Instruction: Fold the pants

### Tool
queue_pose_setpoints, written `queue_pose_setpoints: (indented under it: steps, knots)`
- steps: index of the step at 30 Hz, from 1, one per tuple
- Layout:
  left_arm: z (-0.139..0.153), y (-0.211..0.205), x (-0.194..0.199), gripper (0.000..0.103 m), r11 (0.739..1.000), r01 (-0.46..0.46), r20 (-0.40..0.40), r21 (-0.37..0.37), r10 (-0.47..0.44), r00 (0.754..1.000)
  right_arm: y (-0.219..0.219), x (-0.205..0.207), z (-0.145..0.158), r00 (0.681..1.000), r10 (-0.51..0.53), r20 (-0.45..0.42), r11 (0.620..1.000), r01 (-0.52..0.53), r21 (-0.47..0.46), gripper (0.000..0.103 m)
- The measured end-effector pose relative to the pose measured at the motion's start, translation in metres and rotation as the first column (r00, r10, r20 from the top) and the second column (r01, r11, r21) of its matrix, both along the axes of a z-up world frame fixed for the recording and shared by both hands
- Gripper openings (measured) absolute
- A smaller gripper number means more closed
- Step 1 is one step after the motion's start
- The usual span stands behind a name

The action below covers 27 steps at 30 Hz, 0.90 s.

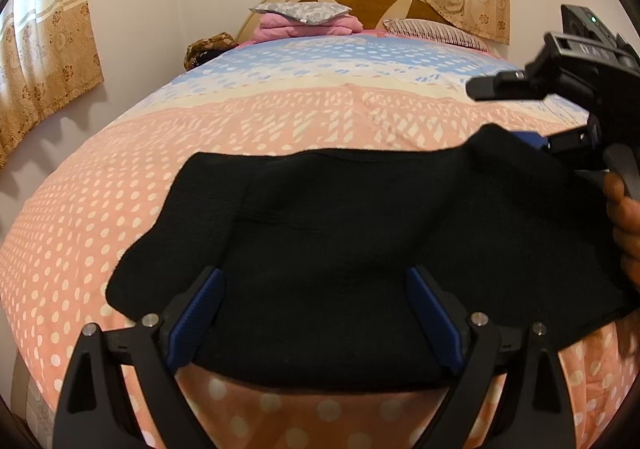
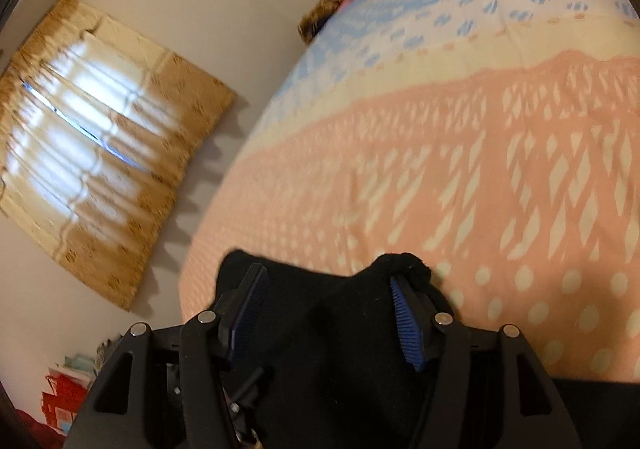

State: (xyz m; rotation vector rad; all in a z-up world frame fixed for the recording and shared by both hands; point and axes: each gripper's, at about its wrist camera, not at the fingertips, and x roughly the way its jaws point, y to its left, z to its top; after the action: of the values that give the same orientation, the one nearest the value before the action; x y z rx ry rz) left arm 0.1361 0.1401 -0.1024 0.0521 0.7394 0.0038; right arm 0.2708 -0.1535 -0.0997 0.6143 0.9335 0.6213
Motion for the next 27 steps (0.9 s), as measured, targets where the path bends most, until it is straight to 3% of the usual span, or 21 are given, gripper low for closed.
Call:
queue_pose_setpoints:
  steps: [3,5,6,8,9,11,12,13,15,18,20,23,26,27]
  knots:
    - [0.000,0.000,0.000,0.095,1.000,-0.001,-0.003,0.003,0.001,1.000,-0.002,0.007,0.006,0.999,-0.041,0.035,0.996,0.044,-0.078,0.062]
    - [0.000,-0.001,0.000,0.095,1.000,-0.003,-0.005,0.007,0.003,1.000,-0.012,0.016,0.014,0.988,-0.113,0.105,0.954,0.137,-0.268,0.062]
    - [0.000,-0.001,0.000,0.095,1.000,-0.003,-0.004,0.007,0.003,1.000,-0.024,0.021,0.016,0.985,-0.146,0.090,0.942,0.166,-0.291,0.062]
    - [0.000,-0.001,0.001,0.095,1.000,-0.002,-0.004,0.003,0.002,1.000,-0.049,0.022,0.028,0.982,-0.182,0.059,0.953,0.191,-0.235,0.062]
    - [0.000,-0.002,0.001,0.096,1.000,-0.001,-0.004,0.004,0.001,1.000,-0.050,0.015,0.038,0.982,-0.168,0.091,0.952,0.185,-0.243,0.062]
    - [0.000,-0.002,0.002,0.096,1.000,-0.001,-0.002,0.005,0.001,1.000,-0.030,-0.008,0.058,0.980,-0.093,0.177,0.923,0.151,-0.354,0.061]
    - [0.000,-0.001,0.002,0.096,1.000,-0.001,-0.002,0.005,0.001,1.000,-0.012,-0.021,0.063,0.980,-0.028,0.197,0.918,0.104,-0.383,0.054]
    - [0.001,-0.001,0.001,0.096,1.000,-0.001,-0.001,0.004,0.001,1.000,-0.003,-0.029,0.063,0.980,0.009,0.198,0.923,0.068,-0.379,0.044]
    - [0.001,-0.001,0.002,0.096,1.000,0.000,0.000,0.001,0.000,1.000,0.023,-0.044,0.051,0.985,0.074,0.158,0.930,-0.011,-0.367,0.043]
    - [0.001,-0.001,0.001,0.096,1.000,0.000,-0.001,0.003,0.000,1.000,0.033,-0.054,0.016,0.994,0.076,0.081,0.909,-0.036,-0.415,0.044]
    - [0.000,0.000,0.001,0.096,1.000,0.000,-0.001,0.004,0.000,1.000,0.015,-0.061,0.000,0.998,0.052,0.028,0.929,-0.038,-0.368,0.042]
    - [0.000,0.000,0.000,0.096,1.000,-0.005,-0.005,0.010,0.005,1.000,-0.033,-0.085,0.017,0.999,-0.019,0.035,0.958,0.028,-0.286,0.044]
    - [0.001,0.001,0.001,0.096,1.000,-0.006,-0.009,0.011,0.006,1.000,-0.111,-0.135,0.049,0.976,-0.201,0.087,0.961,0.214,-0.178,0.044]
    - [0.001,0.001,0.001,0.096,1.000,-0.008,-0.010,0.014,0.009,1.000,-0.152,-0.159,0.058,0.946,-0.306,0.105,0.937,0.318,-0.144,0.044]
